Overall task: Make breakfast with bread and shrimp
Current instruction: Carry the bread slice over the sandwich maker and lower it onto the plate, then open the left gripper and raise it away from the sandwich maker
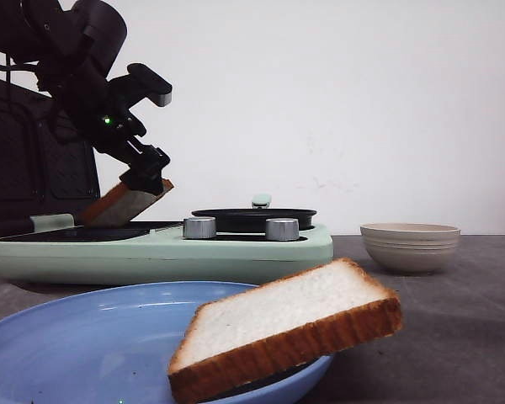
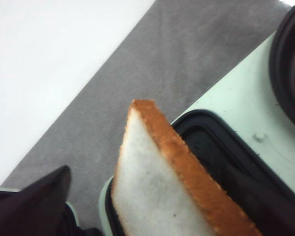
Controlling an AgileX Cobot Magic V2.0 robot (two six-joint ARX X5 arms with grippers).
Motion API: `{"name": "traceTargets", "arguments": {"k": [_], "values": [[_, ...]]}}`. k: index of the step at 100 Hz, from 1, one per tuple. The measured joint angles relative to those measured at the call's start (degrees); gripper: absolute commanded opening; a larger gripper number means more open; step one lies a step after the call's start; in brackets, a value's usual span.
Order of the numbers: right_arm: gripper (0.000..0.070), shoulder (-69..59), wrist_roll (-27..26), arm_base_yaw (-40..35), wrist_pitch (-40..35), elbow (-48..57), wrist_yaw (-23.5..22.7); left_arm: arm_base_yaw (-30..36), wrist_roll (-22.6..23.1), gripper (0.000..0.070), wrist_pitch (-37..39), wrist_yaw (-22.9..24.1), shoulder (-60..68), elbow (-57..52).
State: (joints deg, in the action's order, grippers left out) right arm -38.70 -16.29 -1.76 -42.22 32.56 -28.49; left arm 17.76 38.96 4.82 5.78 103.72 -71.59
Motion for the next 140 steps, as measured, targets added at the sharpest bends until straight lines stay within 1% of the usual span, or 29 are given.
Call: {"name": "traceTargets", "arguments": {"k": [7,21,30,33,38,40,52,75,87,99,112,122,129,140], "values": [[0.0548,0.00,0.00,0.00,0.00,0.00,0.00,0.00,-0.68,0.0609,-0.24,-0.26,0.00,0.00],[0.0548,0.00,0.02,0.00,0.00,0.00,0.00,0.00,-1.62,0.0609,-1.46,-2.69,0.00,0.00],[0.0549,0.00,0.00,0.00,0.00,0.00,0.00,0.00,-2.62,0.0612,-1.62,-3.37,0.02,0.00],[0.0548,0.00,0.00,0.00,0.00,0.00,0.00,0.00,-3.04,0.0632,-1.62,-4.09,0.04,0.00],[0.0548,0.00,0.00,0.00,0.00,0.00,0.00,-0.15,-4.09,0.0691,-1.62,-5.25,0.04,0.00],[0.0548,0.00,0.00,0.00,0.00,0.00,0.00,-0.20,-4.50,0.0700,-1.62,-5.62,0.04,0.00],[0.0548,0.00,0.00,0.00,0.00,0.00,0.00,-0.46,-6.51,0.0700,-1.62,-7.15,0.04,-0.02],[0.0548,0.00,0.00,0.00,0.00,0.00,0.00,-0.63,-9.33,0.0700,-2.40,-7.19,0.00,-1.07],[0.0548,0.00,0.00,0.00,0.00,0.00,0.00,-0.63,-12.92,0.0700,-6.03,-7.19,-1.42,-2.97],[0.0548,0.02,0.00,0.00,0.00,0.00,-0.02,-0.66,-17.00,0.0700,-9.46,-7.19,-5.64,-4.52],[0.0549,0.02,0.00,0.00,0.00,0.00,-0.20,-0.87,-22.47,0.0700,-13.09,-7.23,-11.26,-5.29],[0.0549,0.02,0.02,0.00,0.00,0.00,-0.39,-1.18,-26.43,0.0700,-17.29,-7.23,-15.12,-5.29],[0.0548,0.02,0.00,0.00,0.00,0.00,-0.42,-1.40,-27.87,0.0700,-20.46,-7.21,-17.38,-5.29],[0.0549,0.02,0.00,0.00,0.00,0.00,-0.42,-1.51,-28.68,0.0700,-26.36,-7.21,-20.79,-5.29]]}}
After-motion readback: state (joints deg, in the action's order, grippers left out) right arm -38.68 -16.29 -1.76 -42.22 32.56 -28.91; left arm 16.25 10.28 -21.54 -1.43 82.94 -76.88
